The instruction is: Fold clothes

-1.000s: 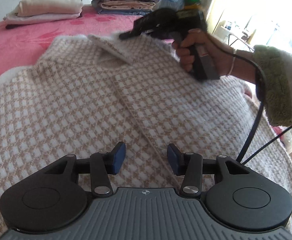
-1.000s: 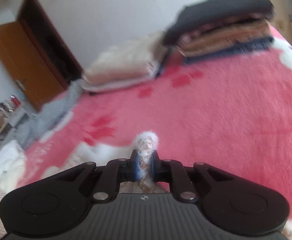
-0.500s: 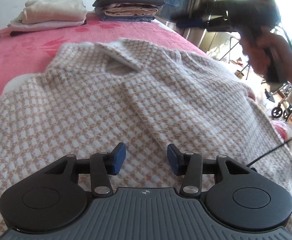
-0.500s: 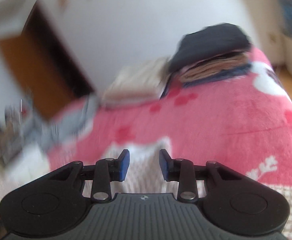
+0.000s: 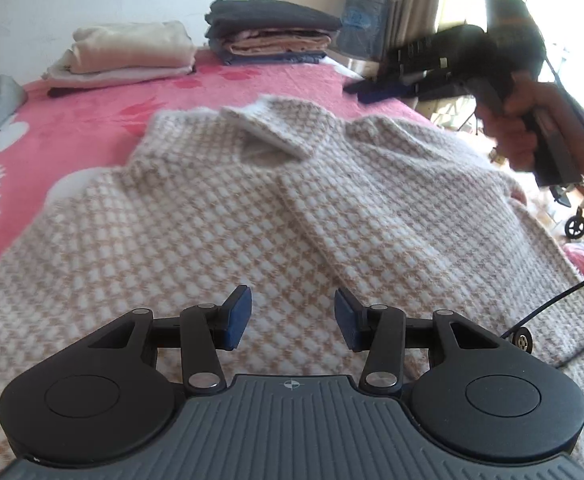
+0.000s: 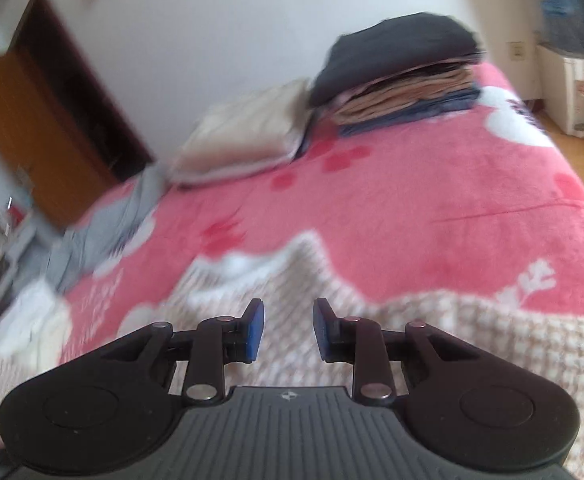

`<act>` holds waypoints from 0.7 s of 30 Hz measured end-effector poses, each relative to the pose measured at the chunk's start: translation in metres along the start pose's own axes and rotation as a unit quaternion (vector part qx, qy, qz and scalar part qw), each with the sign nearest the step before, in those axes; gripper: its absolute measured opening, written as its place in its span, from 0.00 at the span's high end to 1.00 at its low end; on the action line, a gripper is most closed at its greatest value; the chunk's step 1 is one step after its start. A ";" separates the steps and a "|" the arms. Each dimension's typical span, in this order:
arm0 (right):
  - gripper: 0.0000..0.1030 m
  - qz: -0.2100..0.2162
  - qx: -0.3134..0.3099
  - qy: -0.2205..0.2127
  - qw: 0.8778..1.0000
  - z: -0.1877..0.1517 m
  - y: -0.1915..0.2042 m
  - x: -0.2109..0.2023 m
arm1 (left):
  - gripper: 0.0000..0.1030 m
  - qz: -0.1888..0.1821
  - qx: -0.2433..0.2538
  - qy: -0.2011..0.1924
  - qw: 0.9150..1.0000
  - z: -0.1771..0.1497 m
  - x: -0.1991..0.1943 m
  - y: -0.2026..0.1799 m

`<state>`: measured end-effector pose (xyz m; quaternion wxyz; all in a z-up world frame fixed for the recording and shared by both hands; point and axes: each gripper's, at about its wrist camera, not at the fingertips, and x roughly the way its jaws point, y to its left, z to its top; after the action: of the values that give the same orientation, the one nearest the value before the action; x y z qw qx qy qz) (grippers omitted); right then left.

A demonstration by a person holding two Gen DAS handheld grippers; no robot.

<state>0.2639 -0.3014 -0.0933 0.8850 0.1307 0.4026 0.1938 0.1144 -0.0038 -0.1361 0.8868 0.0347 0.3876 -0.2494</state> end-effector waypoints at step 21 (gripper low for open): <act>0.61 -0.080 0.075 0.105 0.988 -0.213 0.026 -0.276 | 0.55 -0.249 0.030 0.156 0.955 -0.079 -0.071 -0.060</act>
<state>-0.0702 -0.3860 -0.0370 0.8379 0.1433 0.5162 0.1044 -0.0075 -0.0065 -0.1336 0.7236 0.0021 0.5098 -0.4653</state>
